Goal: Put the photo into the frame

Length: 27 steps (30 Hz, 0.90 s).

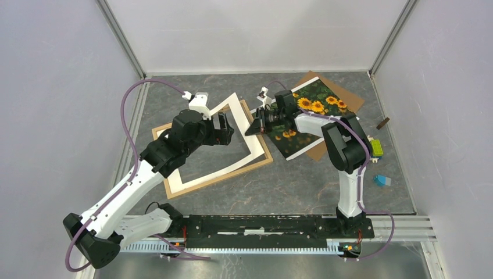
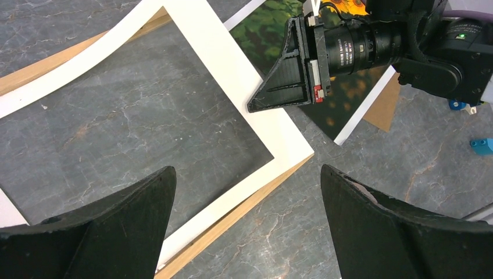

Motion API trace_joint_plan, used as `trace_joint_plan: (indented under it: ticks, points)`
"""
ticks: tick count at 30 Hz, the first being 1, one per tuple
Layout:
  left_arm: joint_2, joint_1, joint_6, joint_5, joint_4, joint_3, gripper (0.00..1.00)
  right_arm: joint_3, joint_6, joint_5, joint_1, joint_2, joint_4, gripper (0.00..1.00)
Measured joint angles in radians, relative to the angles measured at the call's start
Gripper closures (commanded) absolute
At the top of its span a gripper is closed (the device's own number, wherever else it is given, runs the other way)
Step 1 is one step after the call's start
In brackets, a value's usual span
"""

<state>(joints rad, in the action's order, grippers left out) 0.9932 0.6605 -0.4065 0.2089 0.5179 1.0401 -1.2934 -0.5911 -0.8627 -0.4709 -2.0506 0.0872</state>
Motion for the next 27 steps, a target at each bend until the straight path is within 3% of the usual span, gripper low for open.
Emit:
trace_joint_plan:
  ticks: [10, 15, 17, 19, 23, 27]
  points:
    - [-0.010, 0.000, 0.000, -0.002, 0.010, 0.000, 0.00, -0.025, 0.048, 0.040, -0.002, -0.008, -0.071, 0.56]
    - [-0.065, 0.000, 0.000, -0.020, 0.020, -0.021, 0.00, -0.095, 0.139, 0.115, -0.005, -0.011, -0.208, 0.27]
    - [-0.100, 0.000, 0.000, -0.029, 0.031, -0.033, 0.00, -0.149, 0.185, 0.160, -0.005, -0.013, -0.292, 0.03]
    - [-0.142, 0.000, 0.000, -0.037, 0.042, -0.042, 0.00, -0.231, 0.233, 0.241, -0.007, -0.018, -0.404, 0.02]
    - [-0.228, 0.000, 0.000, -0.053, 0.061, -0.066, 0.00, -0.385, 0.350, 0.630, -0.021, 0.019, -0.603, 0.02]
    - [-0.300, 0.000, -0.008, -0.073, 0.049, -0.114, 0.00, -0.217, 0.425, 0.958, -0.026, 0.251, -0.646, 0.02]
